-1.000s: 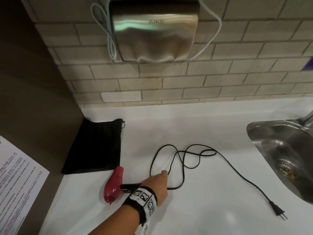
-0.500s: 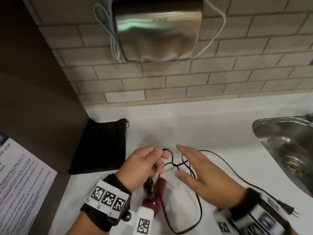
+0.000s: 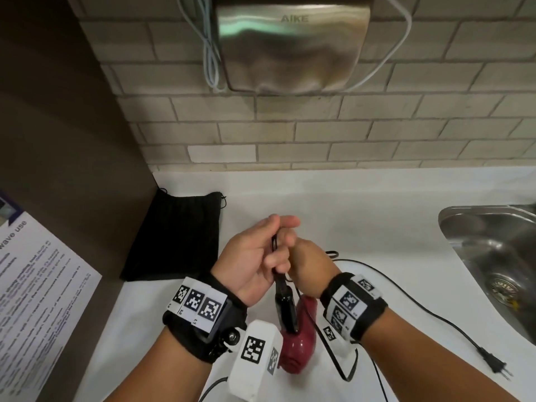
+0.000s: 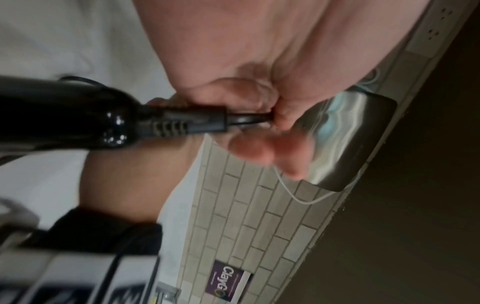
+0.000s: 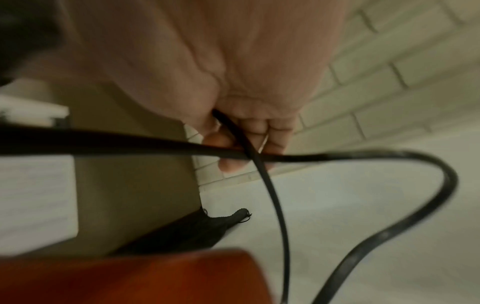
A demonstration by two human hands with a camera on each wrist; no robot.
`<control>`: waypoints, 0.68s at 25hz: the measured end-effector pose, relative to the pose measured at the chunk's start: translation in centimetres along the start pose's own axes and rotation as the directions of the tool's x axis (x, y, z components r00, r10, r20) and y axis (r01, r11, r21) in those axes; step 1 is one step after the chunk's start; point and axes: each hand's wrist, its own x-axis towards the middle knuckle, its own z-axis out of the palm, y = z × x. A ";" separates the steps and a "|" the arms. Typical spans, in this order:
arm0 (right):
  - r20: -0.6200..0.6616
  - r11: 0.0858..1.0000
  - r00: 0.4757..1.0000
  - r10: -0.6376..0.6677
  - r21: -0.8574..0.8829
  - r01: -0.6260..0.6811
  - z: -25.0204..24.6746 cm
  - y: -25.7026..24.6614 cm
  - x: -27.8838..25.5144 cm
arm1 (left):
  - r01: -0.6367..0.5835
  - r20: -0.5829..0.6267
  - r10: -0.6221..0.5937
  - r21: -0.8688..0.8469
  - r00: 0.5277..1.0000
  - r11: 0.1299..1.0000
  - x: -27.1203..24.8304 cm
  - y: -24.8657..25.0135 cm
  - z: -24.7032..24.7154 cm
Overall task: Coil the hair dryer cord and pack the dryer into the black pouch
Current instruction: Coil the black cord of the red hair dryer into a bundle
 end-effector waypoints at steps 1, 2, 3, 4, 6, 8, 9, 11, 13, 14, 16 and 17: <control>0.008 0.982 0.998 -0.055 -0.182 0.055 0.1 -0.1 -0.3 | -0.037 -0.016 0.036 -0.015 0.999 0.999 0.2 0.2 -0.1; 0.040 0.947 0.994 -0.106 -0.299 0.113 0.4 0.2 -0.7 | -0.072 -0.026 0.071 -0.027 0.997 0.997 0.3 0.5 -0.5; 0.084 0.926 0.993 -0.085 -0.362 0.109 0.3 0.2 -1.4 | -0.112 -0.047 0.111 -0.030 0.993 0.993 0.5 0.8 -0.9; 0.090 0.909 0.994 -0.068 -0.406 0.099 0.4 0.8 -1.9 | -0.153 -0.075 0.150 -0.031 0.986 0.988 0.6 1.3 -1.4; 0.062 0.912 0.995 -0.075 -0.399 0.094 0.4 1.7 -3.4 | -0.228 -0.151 0.222 -0.018 0.963 0.974 1.0 2.1 -2.2; 0.018 0.943 0.994 -0.109 -0.315 0.109 0.1 1.1 -4.9 | -0.294 -0.238 0.296 0.046 0.925 0.955 1.3 2.5 -2.8; 0.025 0.963 0.995 -0.098 -0.249 0.101 -0.1 0.5 -5.4 | -0.314 -0.274 0.327 0.091 0.905 0.945 1.5 2.4 -3.0; 0.096 0.992 0.994 -0.061 -0.106 0.072 -0.5 -1.2 -6.2 | -0.336 -0.323 0.396 0.227 0.860 0.914 2.0 2.0 -3.1; 0.130 0.997 0.988 -0.078 0.002 0.079 -1.1 -2.8 -6.6 | -0.333 -0.285 0.479 0.435 0.831 0.837 2.5 1.3 -3.5; 0.111 0.994 0.988 -0.111 0.036 0.108 -1.6 -3.4 -6.7 | -0.328 -0.213 0.511 0.554 0.833 0.765 2.6 0.9 -3.7; 0.020 0.982 0.982 -0.188 0.024 0.187 -3.3 -4.4 -6.4 | -0.286 -0.040 0.498 0.777 0.866 0.560 2.6 0.1 -4.1; -0.019 0.974 0.974 -0.227 0.010 0.227 -4.2 -4.6 -6.0 | -0.257 0.028 0.457 0.856 0.889 0.448 2.3 -0.4 -4.3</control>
